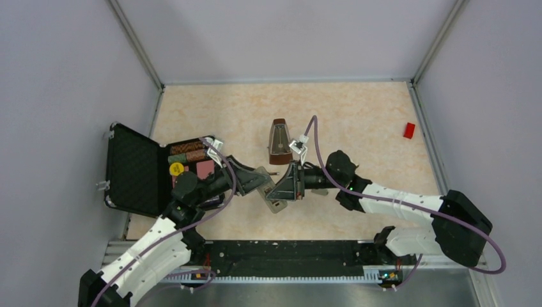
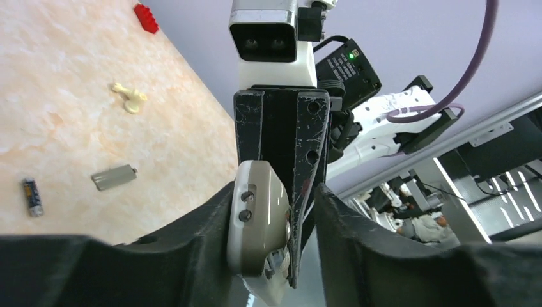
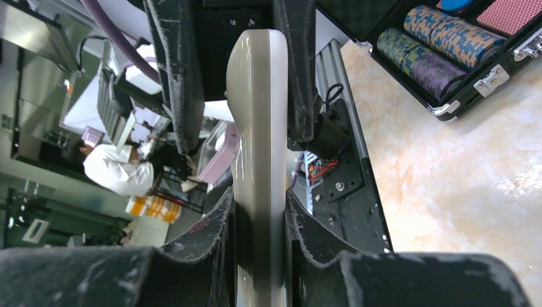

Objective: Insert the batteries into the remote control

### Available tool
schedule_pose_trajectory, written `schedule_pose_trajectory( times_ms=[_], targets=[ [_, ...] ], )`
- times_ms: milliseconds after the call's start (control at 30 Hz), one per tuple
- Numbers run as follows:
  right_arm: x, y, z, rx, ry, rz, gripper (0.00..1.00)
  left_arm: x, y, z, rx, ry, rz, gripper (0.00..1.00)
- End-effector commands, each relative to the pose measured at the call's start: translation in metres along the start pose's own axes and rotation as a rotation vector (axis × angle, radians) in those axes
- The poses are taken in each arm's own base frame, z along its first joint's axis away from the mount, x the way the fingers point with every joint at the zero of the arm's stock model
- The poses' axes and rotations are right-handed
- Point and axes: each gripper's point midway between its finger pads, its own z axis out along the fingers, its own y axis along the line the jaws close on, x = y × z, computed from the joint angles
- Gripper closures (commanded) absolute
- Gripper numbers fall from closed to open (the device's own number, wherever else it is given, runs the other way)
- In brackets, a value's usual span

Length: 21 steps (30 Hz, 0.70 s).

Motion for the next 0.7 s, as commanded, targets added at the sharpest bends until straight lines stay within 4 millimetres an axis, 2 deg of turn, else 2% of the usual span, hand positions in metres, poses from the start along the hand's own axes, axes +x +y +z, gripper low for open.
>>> schedule_pose_trajectory(
  times_ms=[0, 100, 167, 200, 300, 400, 533, 667],
  targets=[
    [-0.019, 0.02, 0.006, -0.075, -0.1, -0.007, 0.96, -0.011, 0.001, 0.0, -0.011, -0.079, 0.01, 0.58],
    [-0.021, 0.019, 0.007, -0.072, -0.111, 0.013, 0.92, -0.01, 0.004, 0.0, -0.018, -0.076, 0.012, 0.83],
    [-0.024, 0.017, 0.007, -0.06, -0.122, 0.026, 0.83, -0.008, 0.006, 0.0, -0.028, -0.07, 0.015, 0.99],
    [-0.024, 0.016, 0.007, -0.05, -0.128, 0.032, 0.77, -0.008, 0.008, -0.001, -0.034, -0.066, 0.021, 1.0],
    [-0.028, 0.015, 0.005, -0.019, -0.149, 0.041, 0.51, -0.006, 0.01, -0.003, -0.052, -0.051, 0.065, 1.0],
    [-0.035, 0.014, -0.001, 0.027, -0.188, 0.025, 0.37, -0.004, 0.01, -0.006, -0.068, -0.034, 0.117, 1.0],
    [-0.043, 0.012, -0.013, 0.117, -0.227, -0.015, 0.31, -0.004, 0.007, -0.01, -0.073, -0.017, 0.161, 1.0],
    [-0.046, -0.01, -0.028, 0.299, -0.249, -0.031, 0.31, -0.005, 0.013, -0.012, -0.123, -0.014, 0.176, 1.0]
  ],
)
